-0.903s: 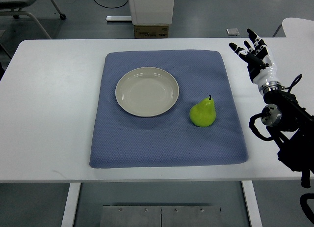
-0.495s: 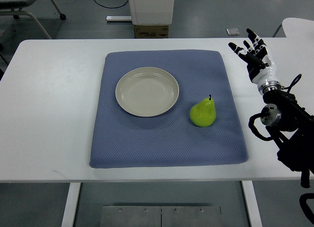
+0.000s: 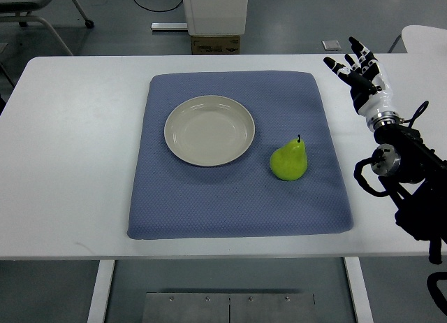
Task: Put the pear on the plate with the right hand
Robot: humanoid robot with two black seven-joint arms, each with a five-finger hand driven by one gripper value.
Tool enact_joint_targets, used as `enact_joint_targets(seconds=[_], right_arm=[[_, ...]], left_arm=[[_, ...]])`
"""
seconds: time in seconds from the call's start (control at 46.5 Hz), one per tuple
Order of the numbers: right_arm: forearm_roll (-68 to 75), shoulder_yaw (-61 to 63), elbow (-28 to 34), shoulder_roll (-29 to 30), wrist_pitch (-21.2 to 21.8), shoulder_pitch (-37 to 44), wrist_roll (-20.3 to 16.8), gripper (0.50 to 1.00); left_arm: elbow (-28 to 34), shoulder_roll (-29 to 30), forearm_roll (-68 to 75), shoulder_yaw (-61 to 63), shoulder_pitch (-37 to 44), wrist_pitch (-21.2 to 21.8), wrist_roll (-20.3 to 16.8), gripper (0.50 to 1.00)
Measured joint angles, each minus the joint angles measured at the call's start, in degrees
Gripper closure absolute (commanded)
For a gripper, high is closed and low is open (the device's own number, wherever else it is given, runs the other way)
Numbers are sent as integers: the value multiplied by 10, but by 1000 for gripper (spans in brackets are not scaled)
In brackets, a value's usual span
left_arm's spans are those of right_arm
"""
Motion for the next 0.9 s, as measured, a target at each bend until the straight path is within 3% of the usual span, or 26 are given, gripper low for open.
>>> enact_joint_targets(seconds=[0.559, 0.903], right_arm=[[0, -18, 1, -9, 2, 3, 6, 500], [-2, -53, 18, -72, 70, 4, 10, 500]], left_arm=[[0, 0, 0, 0, 0, 0, 0, 500], [0, 0, 0, 0, 0, 0, 0, 500]])
